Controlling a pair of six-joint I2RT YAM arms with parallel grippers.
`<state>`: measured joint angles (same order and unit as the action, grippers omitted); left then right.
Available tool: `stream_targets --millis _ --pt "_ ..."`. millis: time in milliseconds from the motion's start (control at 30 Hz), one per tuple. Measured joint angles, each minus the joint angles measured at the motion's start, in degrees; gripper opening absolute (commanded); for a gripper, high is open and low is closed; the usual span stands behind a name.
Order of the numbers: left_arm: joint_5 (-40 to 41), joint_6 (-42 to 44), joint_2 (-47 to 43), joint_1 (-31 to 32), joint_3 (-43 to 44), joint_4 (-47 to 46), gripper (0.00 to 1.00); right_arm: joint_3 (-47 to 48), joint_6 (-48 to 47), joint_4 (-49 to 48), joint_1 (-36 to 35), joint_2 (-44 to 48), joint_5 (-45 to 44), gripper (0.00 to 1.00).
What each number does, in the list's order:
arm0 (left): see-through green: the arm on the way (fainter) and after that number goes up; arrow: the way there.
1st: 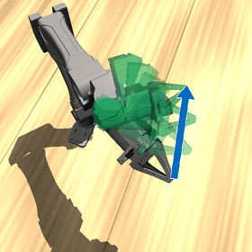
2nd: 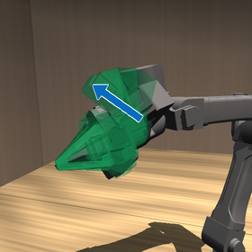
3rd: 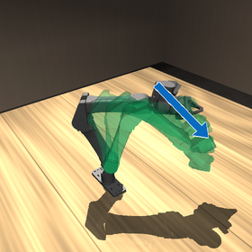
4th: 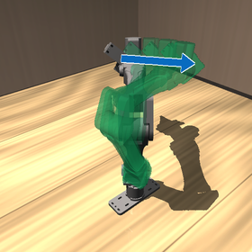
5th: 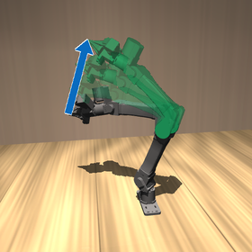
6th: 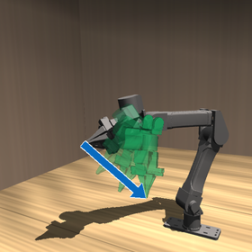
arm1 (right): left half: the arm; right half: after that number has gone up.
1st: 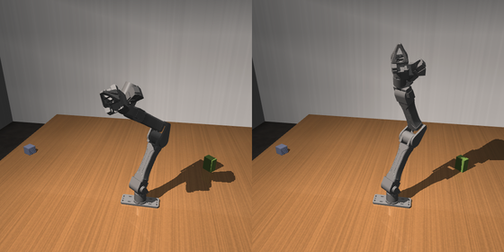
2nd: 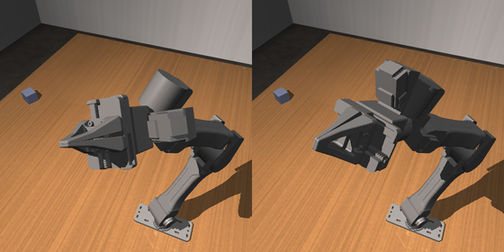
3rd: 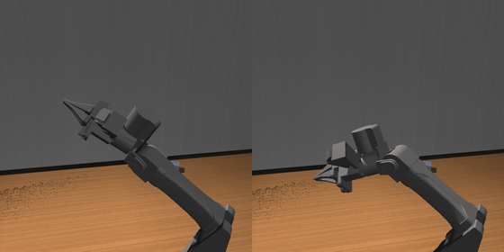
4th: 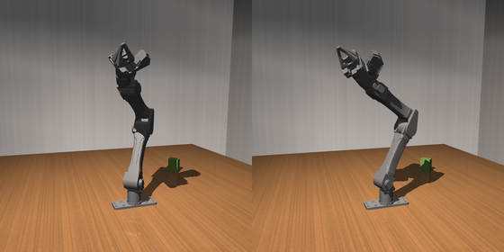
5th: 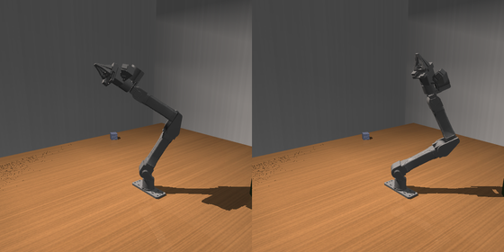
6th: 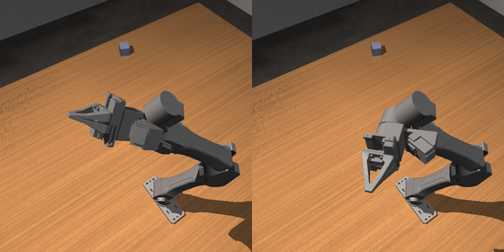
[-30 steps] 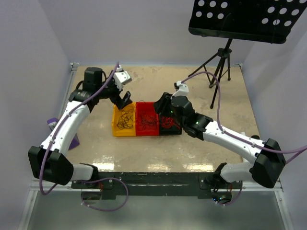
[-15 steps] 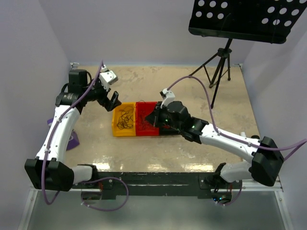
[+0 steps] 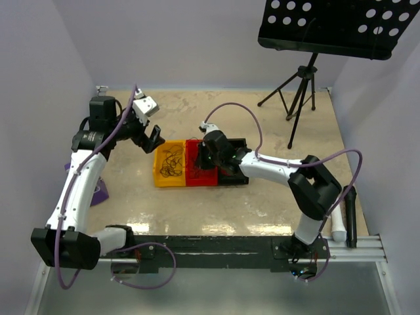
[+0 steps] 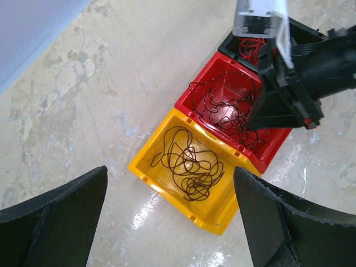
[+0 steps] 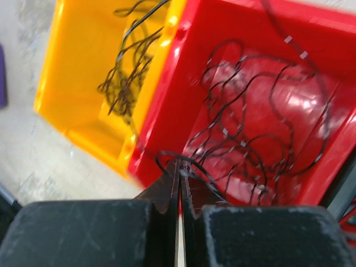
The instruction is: Untangle the cables
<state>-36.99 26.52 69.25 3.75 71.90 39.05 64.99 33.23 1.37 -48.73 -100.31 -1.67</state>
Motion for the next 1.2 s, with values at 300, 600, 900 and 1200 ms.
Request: stream_targets --millis 300,600,900,1200 --pt "0.4 0.0 -3.6 0.0 -1.9 -0.7 1.00 4.8 -0.2 -0.2 5.4 -9.0 4.6 0.00" --pt "0.3 0.0 -3.8 0.0 -4.7 -0.9 1.00 6.7 -0.2 -0.2 5.1 -10.9 6.4 0.00" --pt "0.3 -0.1 -4.6 0.0 -5.2 -1.4 1.00 11.0 -1.1 7.9 4.8 -3.9 3.8 0.22" --pt "0.5 -4.0 -3.6 0.0 -5.2 -2.1 1.00 18.4 -3.0 8.6 4.7 1.1 1.7 0.49"
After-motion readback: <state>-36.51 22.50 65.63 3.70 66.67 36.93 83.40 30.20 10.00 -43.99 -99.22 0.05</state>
